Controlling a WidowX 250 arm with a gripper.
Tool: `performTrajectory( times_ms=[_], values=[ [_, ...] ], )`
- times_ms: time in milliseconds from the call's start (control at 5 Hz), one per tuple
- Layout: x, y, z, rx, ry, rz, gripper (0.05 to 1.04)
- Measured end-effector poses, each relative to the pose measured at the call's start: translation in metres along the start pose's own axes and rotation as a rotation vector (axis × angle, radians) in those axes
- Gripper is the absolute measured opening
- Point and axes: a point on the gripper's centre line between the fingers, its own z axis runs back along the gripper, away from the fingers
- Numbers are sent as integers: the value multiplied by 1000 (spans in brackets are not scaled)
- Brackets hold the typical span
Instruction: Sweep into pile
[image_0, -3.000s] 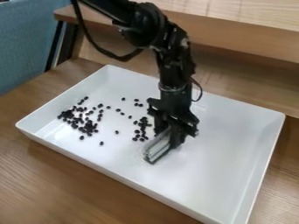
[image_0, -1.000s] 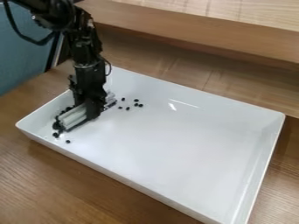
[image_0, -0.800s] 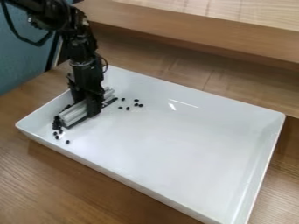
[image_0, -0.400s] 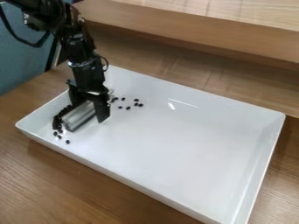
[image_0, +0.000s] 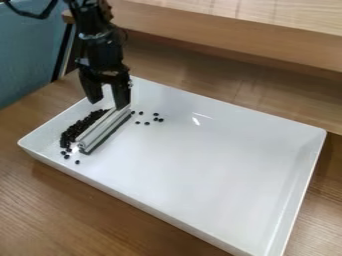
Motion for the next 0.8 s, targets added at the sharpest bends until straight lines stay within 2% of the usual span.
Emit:
performTrajectory(
  times_ms=[200,400,600,800],
  values=[
    [4,-5,10,5,4,10,1001],
    [15,-22,31,3,-18,-49,1001],
    [21,-57,28,-14,12,-141,1001],
    [24,-75,27,-32,11,-186,1001]
  ],
)
